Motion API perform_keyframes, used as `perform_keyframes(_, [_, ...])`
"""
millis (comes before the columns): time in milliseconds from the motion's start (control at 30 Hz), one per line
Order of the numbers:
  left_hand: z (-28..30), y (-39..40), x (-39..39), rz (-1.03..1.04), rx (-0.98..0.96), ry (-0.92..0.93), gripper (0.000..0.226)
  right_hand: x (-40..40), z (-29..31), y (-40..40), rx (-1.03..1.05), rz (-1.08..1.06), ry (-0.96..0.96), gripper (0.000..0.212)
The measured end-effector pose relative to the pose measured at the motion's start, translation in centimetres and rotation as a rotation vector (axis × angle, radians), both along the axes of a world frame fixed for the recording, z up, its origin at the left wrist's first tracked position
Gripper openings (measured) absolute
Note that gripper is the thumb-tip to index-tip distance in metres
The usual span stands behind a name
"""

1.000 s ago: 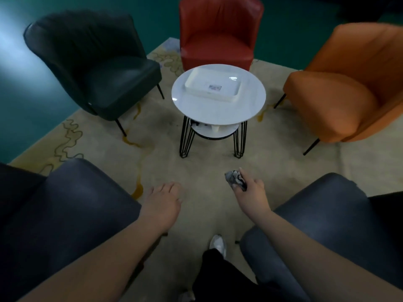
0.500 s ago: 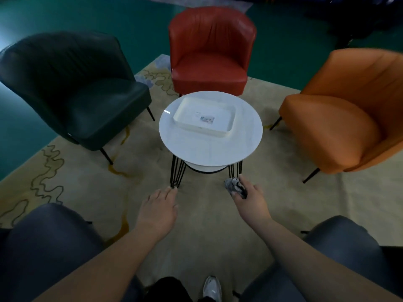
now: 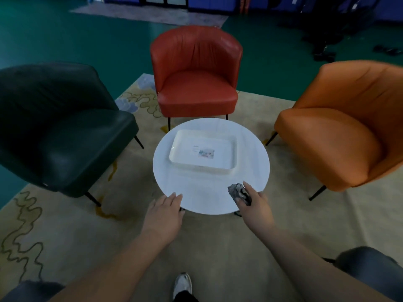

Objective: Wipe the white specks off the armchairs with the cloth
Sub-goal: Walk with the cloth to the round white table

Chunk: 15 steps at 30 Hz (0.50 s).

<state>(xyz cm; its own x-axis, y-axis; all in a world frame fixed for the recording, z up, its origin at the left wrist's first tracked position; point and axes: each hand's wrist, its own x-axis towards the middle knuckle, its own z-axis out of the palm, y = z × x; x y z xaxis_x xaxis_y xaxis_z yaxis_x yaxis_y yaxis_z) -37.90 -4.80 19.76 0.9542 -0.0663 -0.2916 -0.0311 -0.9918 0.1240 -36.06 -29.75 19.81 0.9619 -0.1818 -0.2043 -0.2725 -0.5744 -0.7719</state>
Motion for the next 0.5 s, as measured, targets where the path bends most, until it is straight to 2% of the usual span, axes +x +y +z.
perform_keyframes(200, [-0.1,2.5,7.8,-0.088,0.029,0.021,0.055,6.1,-0.5,2.3,-0.002,-0.060,0.016,0.050])
perform_keyframes(500, [-1.9,1.7,18.5,-0.081,0.055,0.061,0.055,17.1,-2.7,1.1,0.012,-0.058,0.060,0.051])
